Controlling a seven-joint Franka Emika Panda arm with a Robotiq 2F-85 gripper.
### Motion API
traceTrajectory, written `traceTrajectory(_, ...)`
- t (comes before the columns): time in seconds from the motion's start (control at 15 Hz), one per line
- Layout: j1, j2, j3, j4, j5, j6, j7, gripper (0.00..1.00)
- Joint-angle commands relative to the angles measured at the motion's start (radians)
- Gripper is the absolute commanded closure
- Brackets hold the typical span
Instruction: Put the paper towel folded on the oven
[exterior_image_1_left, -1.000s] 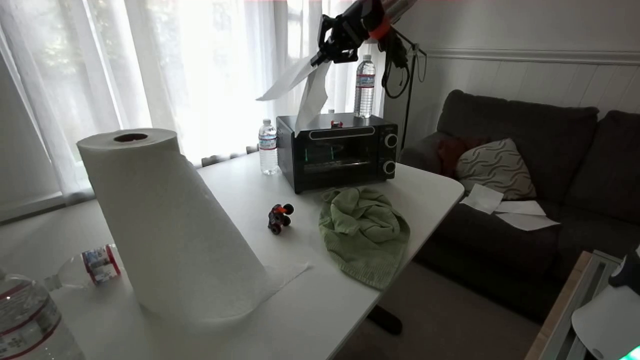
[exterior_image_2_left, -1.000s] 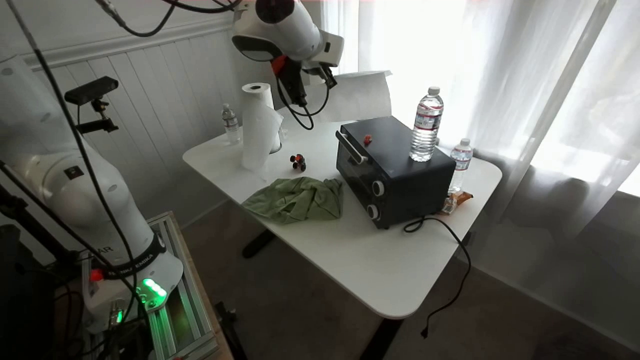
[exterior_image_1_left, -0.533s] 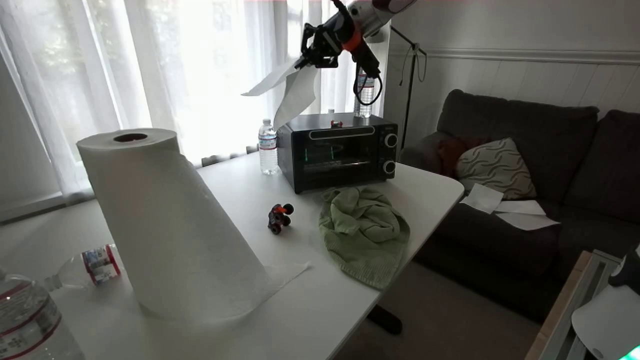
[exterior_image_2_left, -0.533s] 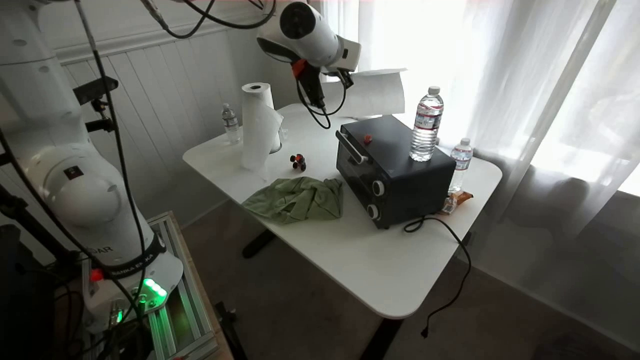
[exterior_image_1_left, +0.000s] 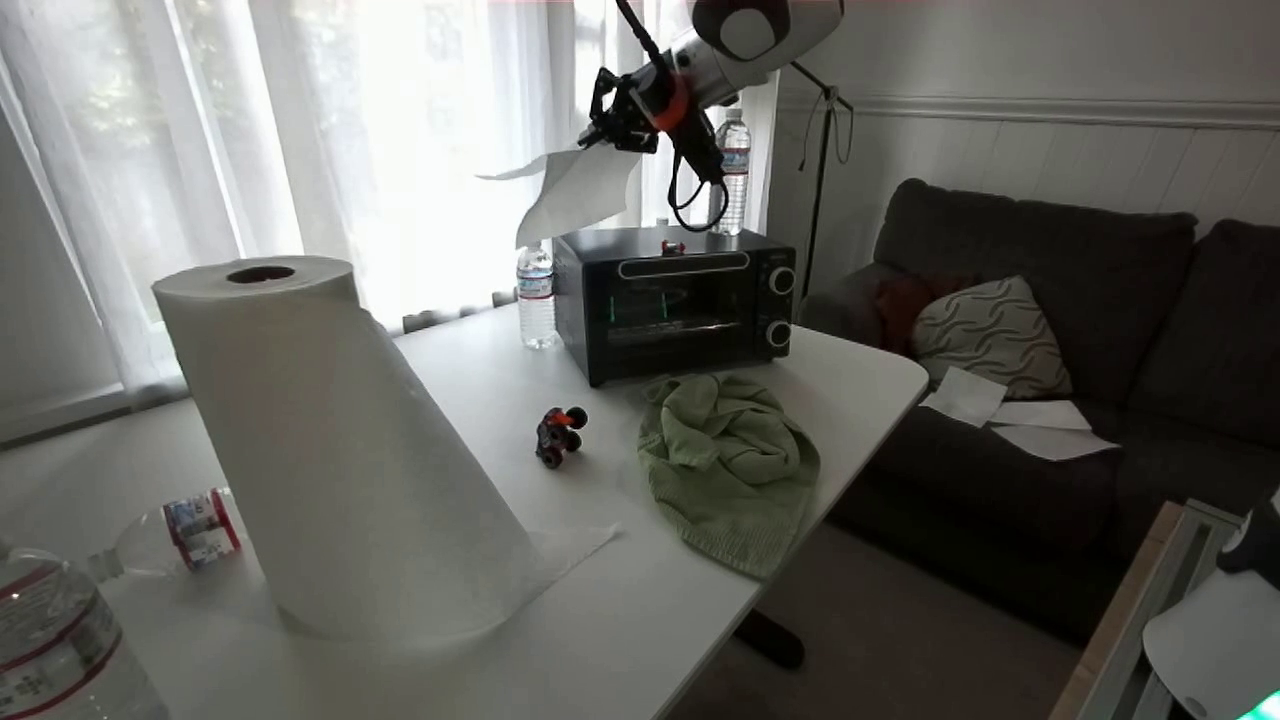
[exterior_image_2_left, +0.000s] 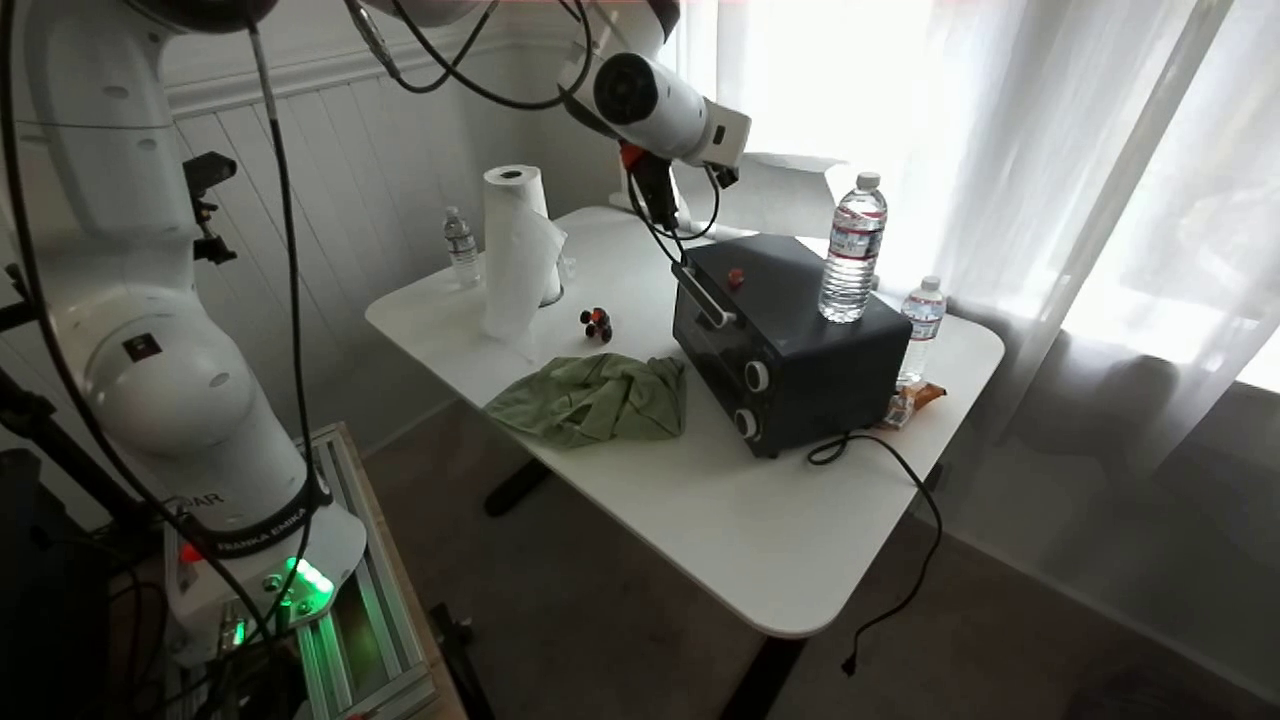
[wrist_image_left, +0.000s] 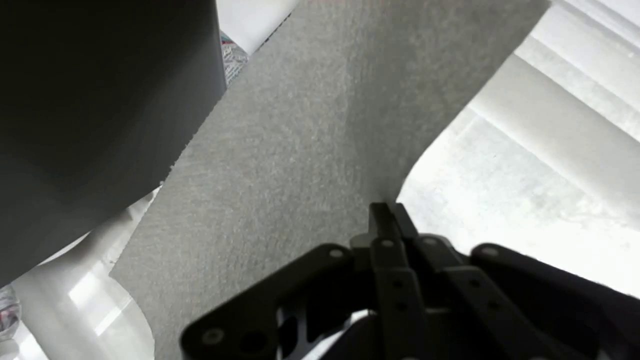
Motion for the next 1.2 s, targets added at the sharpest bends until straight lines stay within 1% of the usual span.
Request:
traceTrajectory(0.0,-0.008,0.038,-0.007,0.013,0.084,0.011,-0.089,0.99)
traceTrajectory(0.4,-0.003,0.055,-0.013,-0.052,-0.022,0.06,-0.018,0.99)
traceTrajectory(0.6,0.006,0.054,-0.016,-0.066,-0.084,0.121,0.0,0.99)
traceTrajectory(0.8,0.019,0.053,-0.021,-0.085,-0.194,0.233,0.048,0.99)
traceTrajectory(1.0,0.029,0.051,-0.027,-0.131,-0.335,0.315,0.157,0.99)
traceTrajectory(1.13,0.04,0.053,-0.039,-0.175,-0.425,0.338,0.235,0.98)
